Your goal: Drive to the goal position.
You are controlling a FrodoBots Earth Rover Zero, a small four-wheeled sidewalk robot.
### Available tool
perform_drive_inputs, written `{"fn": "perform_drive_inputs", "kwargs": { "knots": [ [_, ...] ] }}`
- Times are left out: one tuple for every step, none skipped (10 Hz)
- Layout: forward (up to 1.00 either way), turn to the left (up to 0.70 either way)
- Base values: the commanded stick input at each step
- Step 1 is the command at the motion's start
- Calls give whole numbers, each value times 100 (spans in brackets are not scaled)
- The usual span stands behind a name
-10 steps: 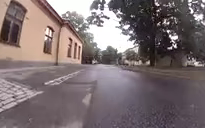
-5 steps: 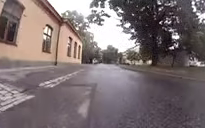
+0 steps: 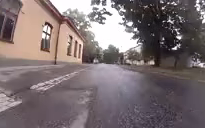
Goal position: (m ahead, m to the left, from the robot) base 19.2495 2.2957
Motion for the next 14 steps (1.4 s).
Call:
{"fn": "perform_drive_inputs", "kwargs": {
  "knots": [
    [70,0],
    [70,0],
    [70,0],
    [70,0],
    [70,0],
    [70,0],
    [70,0],
    [70,0],
    [70,0],
    [70,0],
    [70,0],
    [70,0],
    [70,0],
    [70,0]
  ]
}}
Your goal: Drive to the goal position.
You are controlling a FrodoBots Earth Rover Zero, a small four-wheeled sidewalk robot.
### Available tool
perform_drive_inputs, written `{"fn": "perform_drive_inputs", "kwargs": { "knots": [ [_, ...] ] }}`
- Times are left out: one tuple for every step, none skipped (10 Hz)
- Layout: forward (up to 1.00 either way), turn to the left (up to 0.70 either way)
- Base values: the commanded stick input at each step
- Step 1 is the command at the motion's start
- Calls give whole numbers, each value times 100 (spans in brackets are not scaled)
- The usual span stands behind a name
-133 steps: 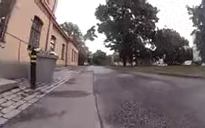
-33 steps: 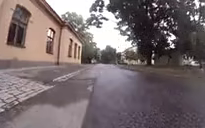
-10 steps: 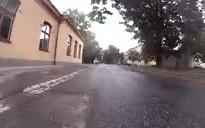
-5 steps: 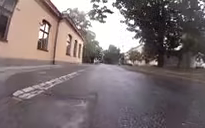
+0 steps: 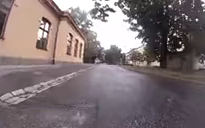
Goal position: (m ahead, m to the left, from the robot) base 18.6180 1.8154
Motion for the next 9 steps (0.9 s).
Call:
{"fn": "perform_drive_inputs", "kwargs": {
  "knots": [
    [70,0],
    [70,0],
    [70,0],
    [70,0],
    [70,0],
    [70,0],
    [70,0],
    [70,0],
    [70,0]
  ]
}}
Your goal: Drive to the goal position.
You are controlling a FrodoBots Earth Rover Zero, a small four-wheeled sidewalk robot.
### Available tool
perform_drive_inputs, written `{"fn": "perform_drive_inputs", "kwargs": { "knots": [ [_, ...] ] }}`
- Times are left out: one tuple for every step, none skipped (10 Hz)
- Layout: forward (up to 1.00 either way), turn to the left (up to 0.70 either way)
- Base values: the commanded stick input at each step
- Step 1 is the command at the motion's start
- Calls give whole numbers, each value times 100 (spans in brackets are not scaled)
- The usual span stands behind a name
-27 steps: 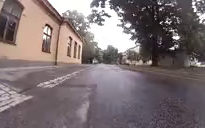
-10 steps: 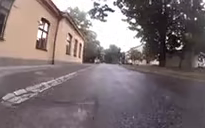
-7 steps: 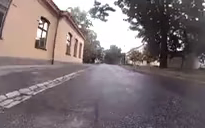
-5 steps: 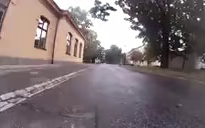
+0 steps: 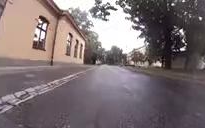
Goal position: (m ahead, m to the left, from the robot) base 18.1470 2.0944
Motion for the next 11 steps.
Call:
{"fn": "perform_drive_inputs", "kwargs": {
  "knots": [
    [70,0],
    [70,0],
    [70,0],
    [70,0],
    [70,0],
    [70,0],
    [70,0],
    [70,0],
    [70,0],
    [70,0],
    [70,0]
  ]
}}
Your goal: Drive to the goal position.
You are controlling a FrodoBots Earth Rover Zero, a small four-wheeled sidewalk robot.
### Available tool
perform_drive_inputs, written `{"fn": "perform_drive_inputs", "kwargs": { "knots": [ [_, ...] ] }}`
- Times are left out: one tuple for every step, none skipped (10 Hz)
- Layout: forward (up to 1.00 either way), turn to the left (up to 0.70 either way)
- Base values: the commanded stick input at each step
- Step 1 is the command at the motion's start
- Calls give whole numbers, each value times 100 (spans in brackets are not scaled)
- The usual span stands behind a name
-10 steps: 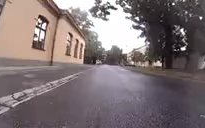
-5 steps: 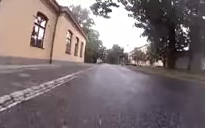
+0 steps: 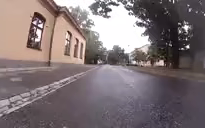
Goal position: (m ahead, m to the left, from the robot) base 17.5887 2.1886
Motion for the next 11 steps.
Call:
{"fn": "perform_drive_inputs", "kwargs": {
  "knots": [
    [70,0],
    [70,0],
    [70,0],
    [70,-7],
    [70,-19],
    [70,-28],
    [70,-8],
    [70,0],
    [70,-2],
    [70,-8],
    [70,-9]
  ]
}}
